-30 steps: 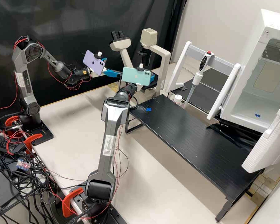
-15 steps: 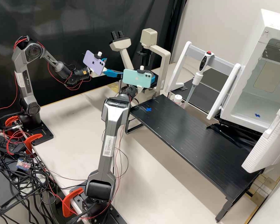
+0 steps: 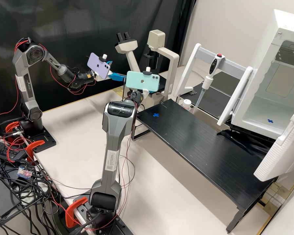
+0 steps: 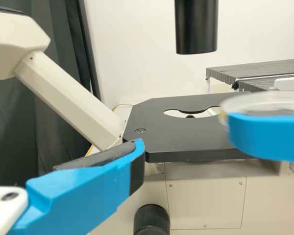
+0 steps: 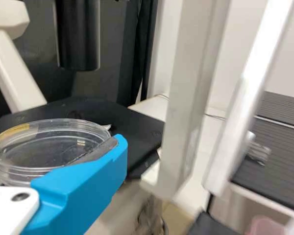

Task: Move the petri dish to the bench

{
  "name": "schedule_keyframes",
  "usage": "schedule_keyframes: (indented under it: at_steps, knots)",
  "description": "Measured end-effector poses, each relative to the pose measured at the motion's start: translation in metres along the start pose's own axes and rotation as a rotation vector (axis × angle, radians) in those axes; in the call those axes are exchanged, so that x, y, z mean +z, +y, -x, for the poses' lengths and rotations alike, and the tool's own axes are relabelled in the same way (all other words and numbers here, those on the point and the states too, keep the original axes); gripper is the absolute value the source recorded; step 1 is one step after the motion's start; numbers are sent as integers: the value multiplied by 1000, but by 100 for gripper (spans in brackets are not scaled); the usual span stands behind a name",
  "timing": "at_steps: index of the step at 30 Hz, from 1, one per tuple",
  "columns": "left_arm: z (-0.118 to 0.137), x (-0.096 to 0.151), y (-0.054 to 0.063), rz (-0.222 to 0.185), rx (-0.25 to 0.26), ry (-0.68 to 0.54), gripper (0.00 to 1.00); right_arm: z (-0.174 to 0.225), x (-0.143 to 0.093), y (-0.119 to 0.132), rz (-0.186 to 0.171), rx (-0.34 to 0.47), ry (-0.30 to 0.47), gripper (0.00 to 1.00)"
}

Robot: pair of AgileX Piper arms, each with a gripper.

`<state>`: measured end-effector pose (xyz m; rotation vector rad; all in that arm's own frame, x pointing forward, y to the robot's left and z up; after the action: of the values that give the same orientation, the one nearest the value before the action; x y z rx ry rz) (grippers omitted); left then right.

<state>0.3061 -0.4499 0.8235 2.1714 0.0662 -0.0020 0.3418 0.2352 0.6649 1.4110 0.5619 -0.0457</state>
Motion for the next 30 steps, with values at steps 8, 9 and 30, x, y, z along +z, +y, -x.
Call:
schedule_keyframes:
  at_steps: [8, 9, 30]
  knots:
    - [0, 0, 0, 0, 0, 0, 100, 51, 12, 8, 7, 50, 28, 0]
    - [0, 0, 0, 0, 0, 0, 100, 58, 17, 8, 4, 58, 20, 0]
    - [0, 0, 0, 0, 0, 0, 100, 145, 74, 3, -23, 128, -66, 0]
